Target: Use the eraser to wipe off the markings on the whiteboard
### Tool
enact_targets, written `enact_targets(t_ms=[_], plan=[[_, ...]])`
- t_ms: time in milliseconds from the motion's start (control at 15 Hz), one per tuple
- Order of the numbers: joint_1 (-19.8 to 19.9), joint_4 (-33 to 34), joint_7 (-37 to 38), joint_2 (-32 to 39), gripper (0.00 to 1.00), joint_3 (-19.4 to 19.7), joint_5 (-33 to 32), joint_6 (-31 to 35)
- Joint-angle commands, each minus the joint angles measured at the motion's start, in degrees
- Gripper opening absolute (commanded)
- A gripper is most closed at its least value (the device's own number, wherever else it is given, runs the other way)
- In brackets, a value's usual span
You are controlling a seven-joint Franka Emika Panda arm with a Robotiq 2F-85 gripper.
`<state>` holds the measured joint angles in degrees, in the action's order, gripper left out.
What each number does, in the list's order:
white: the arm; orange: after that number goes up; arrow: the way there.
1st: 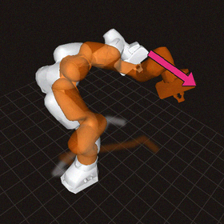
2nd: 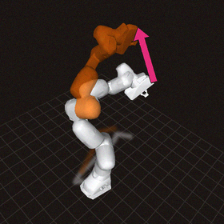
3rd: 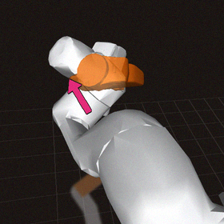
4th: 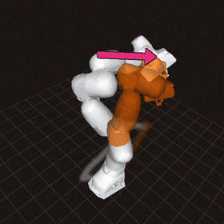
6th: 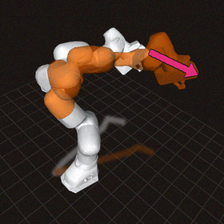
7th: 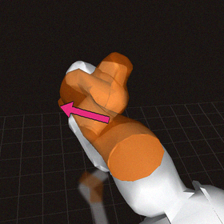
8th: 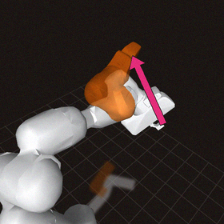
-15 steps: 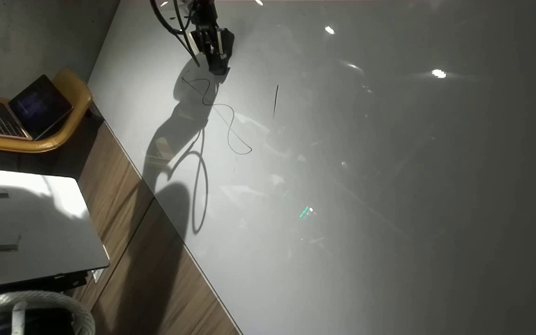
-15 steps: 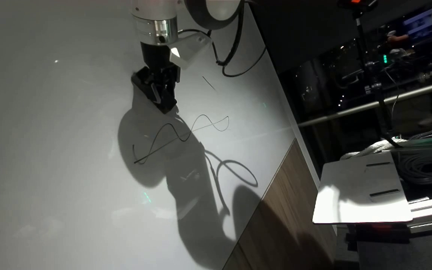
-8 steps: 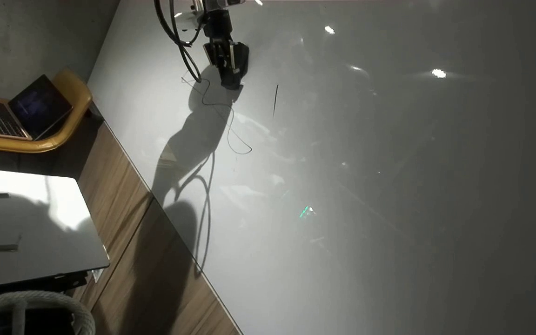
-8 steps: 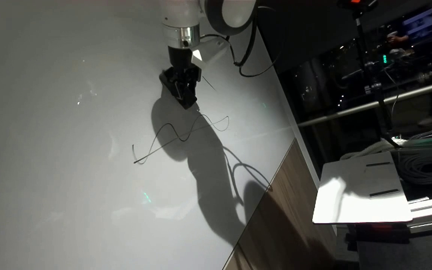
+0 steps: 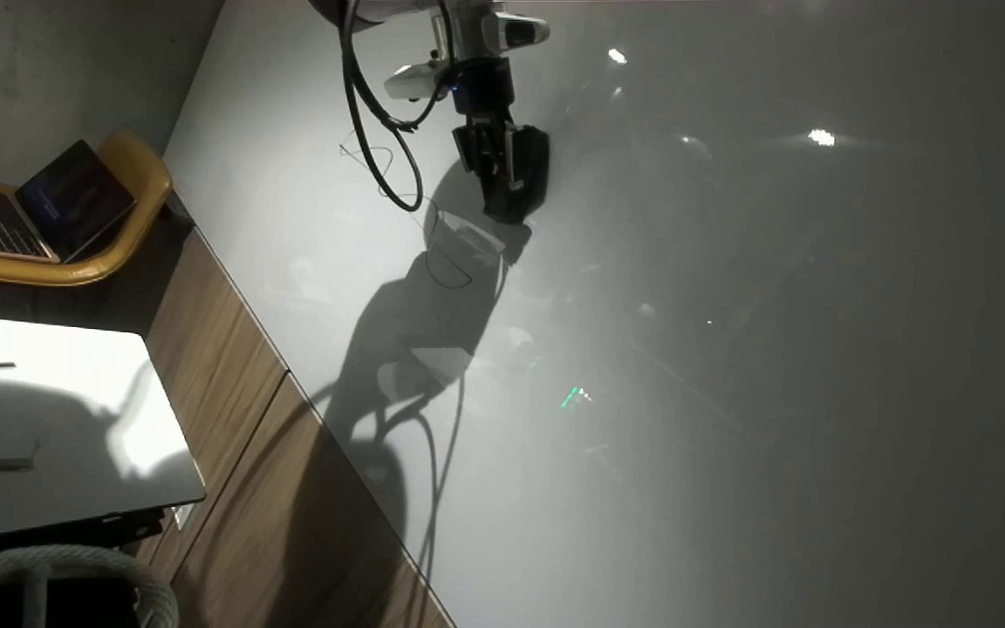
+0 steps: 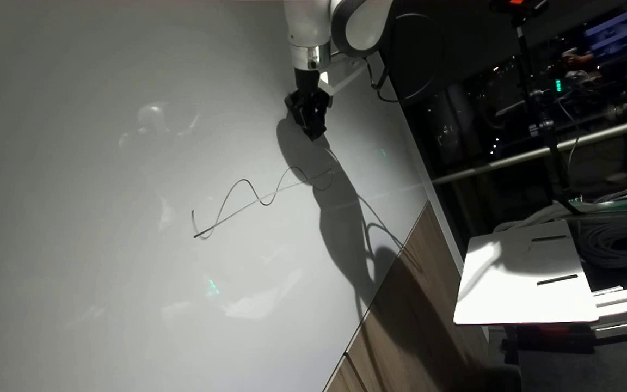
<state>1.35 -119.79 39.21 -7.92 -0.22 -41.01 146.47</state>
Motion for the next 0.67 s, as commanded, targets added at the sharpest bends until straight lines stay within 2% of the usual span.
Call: enact_targets(t_ms=[0,133,267,600], plan=[[4.54,5.06,-7.22,5.09,0.30,4.55,5.25,6.34],[6.33,7.07,-12.39,7.66,0.30,6.60,10.06,8.03],[6.61,6.15,-15.95,7.88,0.30,6.75,15.04,8.43],[4.70,-1.89,-19.14,5.88,0.30,4.31,19.89,10.12]])
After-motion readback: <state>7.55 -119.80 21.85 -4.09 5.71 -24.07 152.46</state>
